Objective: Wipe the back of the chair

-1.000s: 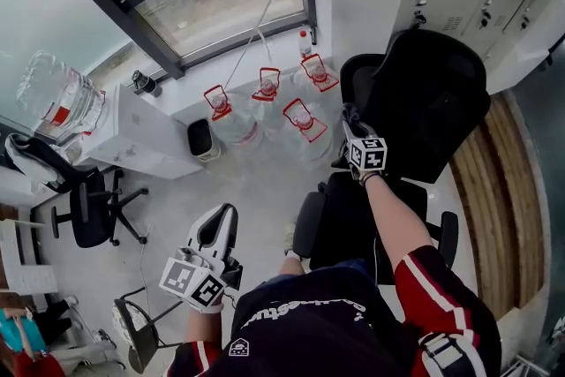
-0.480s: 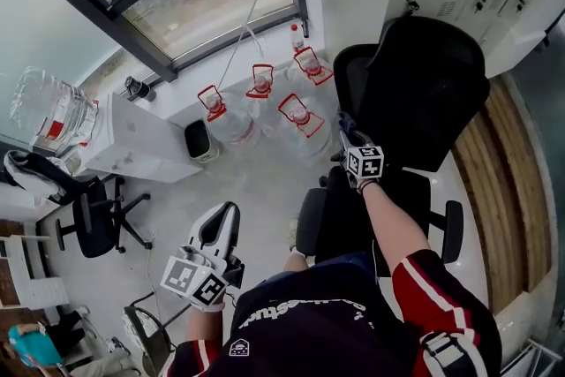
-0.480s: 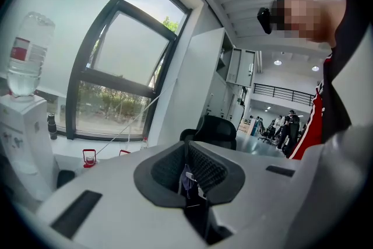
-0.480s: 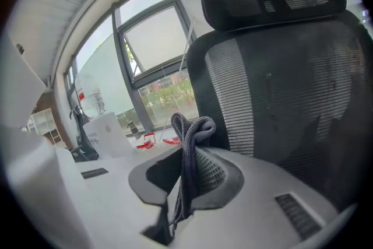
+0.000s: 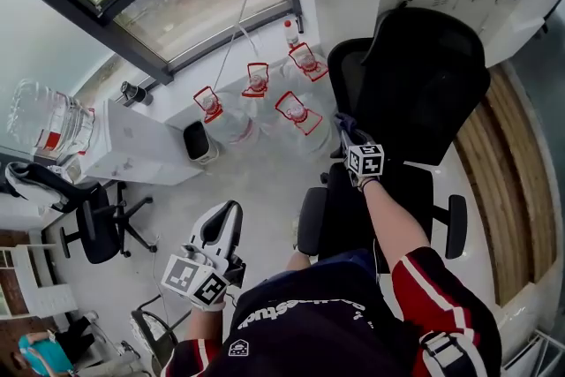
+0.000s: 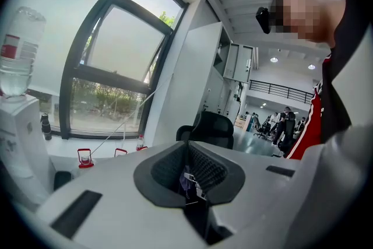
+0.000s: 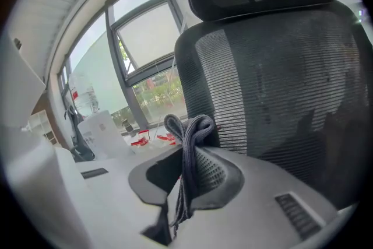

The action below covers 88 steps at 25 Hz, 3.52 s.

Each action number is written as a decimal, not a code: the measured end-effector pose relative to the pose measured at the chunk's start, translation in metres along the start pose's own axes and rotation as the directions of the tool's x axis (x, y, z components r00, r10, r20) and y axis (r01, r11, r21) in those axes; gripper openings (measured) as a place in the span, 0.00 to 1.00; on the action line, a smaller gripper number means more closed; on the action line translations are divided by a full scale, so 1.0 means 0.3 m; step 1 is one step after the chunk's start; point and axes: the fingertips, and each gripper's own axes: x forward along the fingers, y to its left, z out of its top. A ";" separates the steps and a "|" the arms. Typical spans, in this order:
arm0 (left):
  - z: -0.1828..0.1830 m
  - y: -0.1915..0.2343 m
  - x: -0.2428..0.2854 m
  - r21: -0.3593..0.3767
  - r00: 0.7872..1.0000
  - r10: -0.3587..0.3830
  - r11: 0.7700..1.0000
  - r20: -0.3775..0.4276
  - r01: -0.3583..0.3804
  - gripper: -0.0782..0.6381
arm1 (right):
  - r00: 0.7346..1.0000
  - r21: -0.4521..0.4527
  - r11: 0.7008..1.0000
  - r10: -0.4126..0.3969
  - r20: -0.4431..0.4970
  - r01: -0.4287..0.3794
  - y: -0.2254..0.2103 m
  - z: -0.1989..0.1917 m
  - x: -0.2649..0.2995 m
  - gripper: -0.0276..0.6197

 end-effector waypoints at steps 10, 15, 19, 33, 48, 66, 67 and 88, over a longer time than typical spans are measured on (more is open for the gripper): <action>-0.005 -0.075 0.060 0.016 1.000 -0.009 1.000 -0.014 0.010 0.16 | 0.999 0.005 0.999 -0.041 -0.015 0.041 -0.143 -0.007 -0.044 0.14; -0.006 -0.155 0.095 0.024 1.000 -0.027 0.999 -0.014 0.027 0.16 | 0.997 0.017 0.997 -0.073 -0.015 0.074 -0.245 -0.006 -0.117 0.14; -0.015 -0.237 0.131 0.031 0.999 -0.044 0.999 -0.015 0.044 0.16 | 0.994 0.042 0.993 -0.111 -0.009 0.111 -0.354 -0.008 -0.196 0.14; -0.073 -0.571 0.279 0.046 0.995 -0.098 0.994 -0.025 0.099 0.16 | 0.966 0.070 0.964 -0.257 -0.032 0.258 -0.859 -0.069 -0.548 0.14; -0.130 -0.839 0.415 0.055 0.988 -0.151 0.987 -0.034 0.152 0.16 | 0.925 0.057 0.924 -0.376 -0.060 0.379 -1.254 -0.118 -0.855 0.14; -0.096 -0.948 0.382 0.060 0.977 -0.206 0.978 0.064 0.202 0.16 | 0.920 -0.074 0.941 -0.305 0.244 0.332 -0.939 0.274 -1.227 0.14; -0.088 -0.953 0.379 0.063 0.975 -0.211 0.976 0.071 0.207 0.16 | 0.919 -0.088 0.942 -0.293 0.265 0.325 -0.897 0.316 -1.252 0.14; -0.016 -1.010 0.309 0.077 0.968 -0.214 0.976 0.133 0.205 0.16 | 0.935 -0.273 0.958 0.173 0.309 -0.087 0.105 0.635 -1.637 0.14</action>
